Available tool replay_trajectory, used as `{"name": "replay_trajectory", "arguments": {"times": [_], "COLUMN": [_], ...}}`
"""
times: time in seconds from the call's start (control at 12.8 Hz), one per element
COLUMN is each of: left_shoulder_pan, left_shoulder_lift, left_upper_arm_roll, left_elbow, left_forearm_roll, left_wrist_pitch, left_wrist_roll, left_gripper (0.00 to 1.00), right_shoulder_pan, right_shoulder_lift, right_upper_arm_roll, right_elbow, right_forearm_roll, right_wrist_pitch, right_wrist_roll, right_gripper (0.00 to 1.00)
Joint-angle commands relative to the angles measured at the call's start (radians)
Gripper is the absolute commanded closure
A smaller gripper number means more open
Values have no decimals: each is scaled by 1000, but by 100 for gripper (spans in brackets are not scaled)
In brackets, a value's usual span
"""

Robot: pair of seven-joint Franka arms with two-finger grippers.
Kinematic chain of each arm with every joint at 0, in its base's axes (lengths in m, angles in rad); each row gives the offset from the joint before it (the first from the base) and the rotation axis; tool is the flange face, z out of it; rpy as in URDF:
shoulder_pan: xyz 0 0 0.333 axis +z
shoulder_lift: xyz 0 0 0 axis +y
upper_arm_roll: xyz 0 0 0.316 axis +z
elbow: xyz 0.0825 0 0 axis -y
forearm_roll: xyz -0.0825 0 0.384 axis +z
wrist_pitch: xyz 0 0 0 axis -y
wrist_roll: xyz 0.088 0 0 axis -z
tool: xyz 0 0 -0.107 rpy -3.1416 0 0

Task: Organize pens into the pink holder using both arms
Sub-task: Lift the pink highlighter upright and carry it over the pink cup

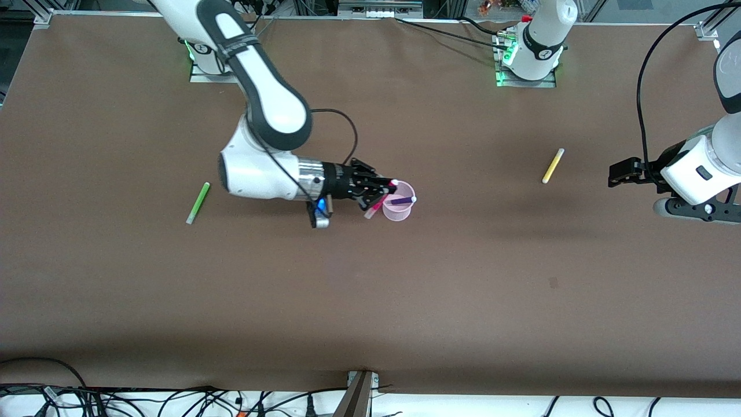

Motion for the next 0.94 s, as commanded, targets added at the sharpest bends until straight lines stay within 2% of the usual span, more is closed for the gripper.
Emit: {"name": "replay_trajectory", "arguments": {"times": [0.0, 0.23, 0.86], "left_shoulder_pan": [-7, -6, -6], "left_shoulder_lift": [-5, -5, -5], "left_upper_arm_roll": [-2, -2, -2], "left_elbow": [-8, -8, -8], "left_forearm_roll": [23, 23, 23], "left_wrist_pitch": [11, 11, 11], "left_wrist_roll": [1, 2, 2], "left_gripper": [0, 0, 0], "right_shoulder_pan": [60, 94, 158], "right_shoulder_lift": [33, 44, 52], "right_upper_arm_roll": [-9, -9, -9], "right_elbow": [33, 30, -54], "right_forearm_roll": [103, 183, 177], "right_wrist_pitch": [84, 113, 150], "right_wrist_roll": [21, 21, -94], "right_gripper": [100, 100, 100]}}
